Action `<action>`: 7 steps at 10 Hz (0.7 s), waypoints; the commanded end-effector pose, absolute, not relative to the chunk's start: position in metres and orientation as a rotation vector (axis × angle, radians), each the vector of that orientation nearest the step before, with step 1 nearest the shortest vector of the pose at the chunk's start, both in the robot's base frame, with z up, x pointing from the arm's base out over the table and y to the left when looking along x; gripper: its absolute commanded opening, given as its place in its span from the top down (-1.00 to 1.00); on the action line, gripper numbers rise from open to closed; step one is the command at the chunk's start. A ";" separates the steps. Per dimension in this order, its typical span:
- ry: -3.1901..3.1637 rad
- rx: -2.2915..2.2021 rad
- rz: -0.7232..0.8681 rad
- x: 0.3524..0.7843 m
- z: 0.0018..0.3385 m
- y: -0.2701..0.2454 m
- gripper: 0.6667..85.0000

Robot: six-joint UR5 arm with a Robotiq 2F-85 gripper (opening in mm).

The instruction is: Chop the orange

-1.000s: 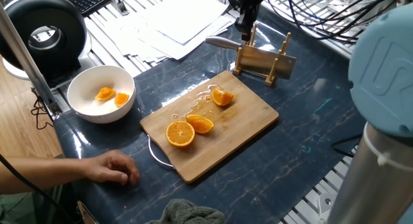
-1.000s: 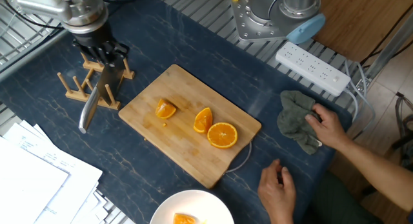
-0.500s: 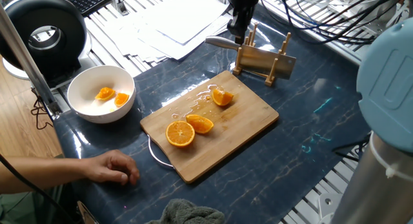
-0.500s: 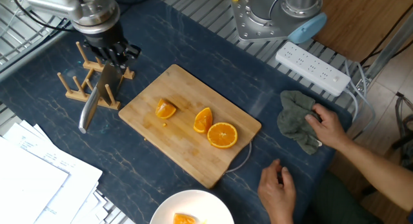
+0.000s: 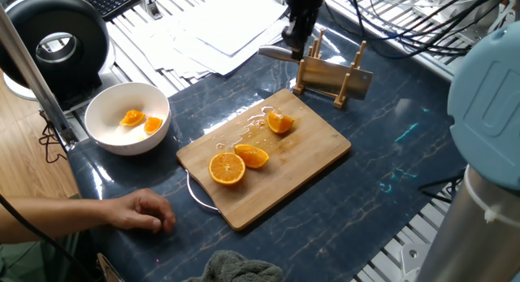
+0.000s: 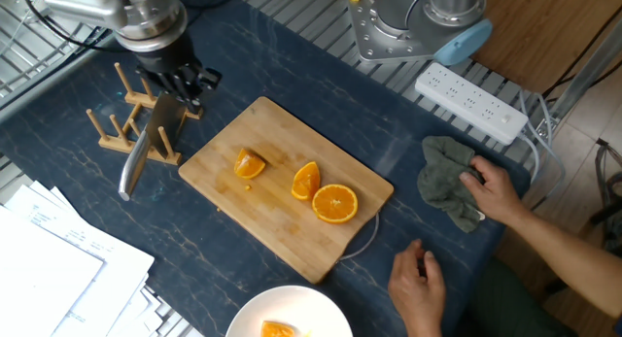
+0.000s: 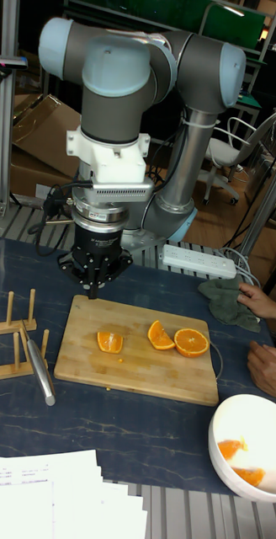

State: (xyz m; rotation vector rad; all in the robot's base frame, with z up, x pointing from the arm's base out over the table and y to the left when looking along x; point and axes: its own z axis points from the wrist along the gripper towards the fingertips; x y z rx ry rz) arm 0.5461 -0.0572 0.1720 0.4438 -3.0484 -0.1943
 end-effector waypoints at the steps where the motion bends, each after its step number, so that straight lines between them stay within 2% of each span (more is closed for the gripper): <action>1: -3.081 0.344 -0.270 0.552 0.175 -0.044 0.98; 6: -3.008 0.490 -0.270 0.538 0.175 -0.048 0.98; 7: -3.007 0.564 -0.243 0.546 0.165 -0.070 0.87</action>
